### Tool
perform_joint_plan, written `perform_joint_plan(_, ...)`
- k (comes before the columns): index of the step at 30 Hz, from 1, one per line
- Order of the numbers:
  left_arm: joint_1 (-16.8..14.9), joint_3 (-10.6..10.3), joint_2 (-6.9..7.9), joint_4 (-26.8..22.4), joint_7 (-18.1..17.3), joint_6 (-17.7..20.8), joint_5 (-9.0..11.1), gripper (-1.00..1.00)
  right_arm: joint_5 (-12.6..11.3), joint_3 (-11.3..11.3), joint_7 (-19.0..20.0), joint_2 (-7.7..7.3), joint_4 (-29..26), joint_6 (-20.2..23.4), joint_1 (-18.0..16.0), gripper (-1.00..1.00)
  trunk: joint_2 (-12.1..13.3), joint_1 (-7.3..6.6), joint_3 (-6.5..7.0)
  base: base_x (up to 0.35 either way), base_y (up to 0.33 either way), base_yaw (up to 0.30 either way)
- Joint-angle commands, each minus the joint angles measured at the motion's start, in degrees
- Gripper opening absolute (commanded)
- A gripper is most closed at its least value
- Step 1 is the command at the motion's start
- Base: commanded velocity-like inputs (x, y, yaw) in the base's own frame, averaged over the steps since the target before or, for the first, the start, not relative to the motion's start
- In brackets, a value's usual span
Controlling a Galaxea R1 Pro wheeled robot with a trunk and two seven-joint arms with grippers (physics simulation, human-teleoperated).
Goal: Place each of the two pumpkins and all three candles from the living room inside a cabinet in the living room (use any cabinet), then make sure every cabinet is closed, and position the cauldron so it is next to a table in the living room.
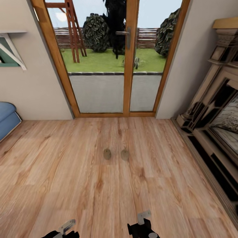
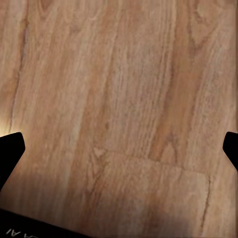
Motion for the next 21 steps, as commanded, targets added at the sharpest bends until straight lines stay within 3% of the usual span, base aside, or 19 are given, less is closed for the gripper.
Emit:
perform_joint_plan(1, 0.0, 0.0, 0.00, 0.0, 0.0, 0.0, 0.0, 1.00, 0.0, 0.0, 0.0, 0.00, 0.1, 0.0, 0.0, 1.00, 0.0, 0.00, 0.00, 0.337, 0.000, 0.000)
perform_joint_plan(13, 0.0, 0.0, -0.18, 0.0, 0.0, 0.0, 0.0, 1.00, 0.0, 0.2, -0.7, -0.12, 2.2, 0.9, 0.0, 1.00, 0.0, 0.00, 0.00, 0.335, 0.000, 0.000)
perform_joint_plan(18, 0.0, 0.0, -0.26, 0.0, 0.0, 0.0, 0.0, 1.00, 0.1, 0.2, -5.9, -0.06, 3.4, 1.1, 0.0, 1.00, 0.0, 0.00, 0.00, 0.323, 0.000, 0.000)
perform_joint_plan(21, 0.0, 0.0, -0.26, 0.0, 0.0, 0.0, 0.0, 1.00, 0.0, 0.2, -7.1, -0.05, 3.5, 1.1, 0.1, 1.00, 0.0, 0.00, 0.00, 0.300, 0.000, 0.009)
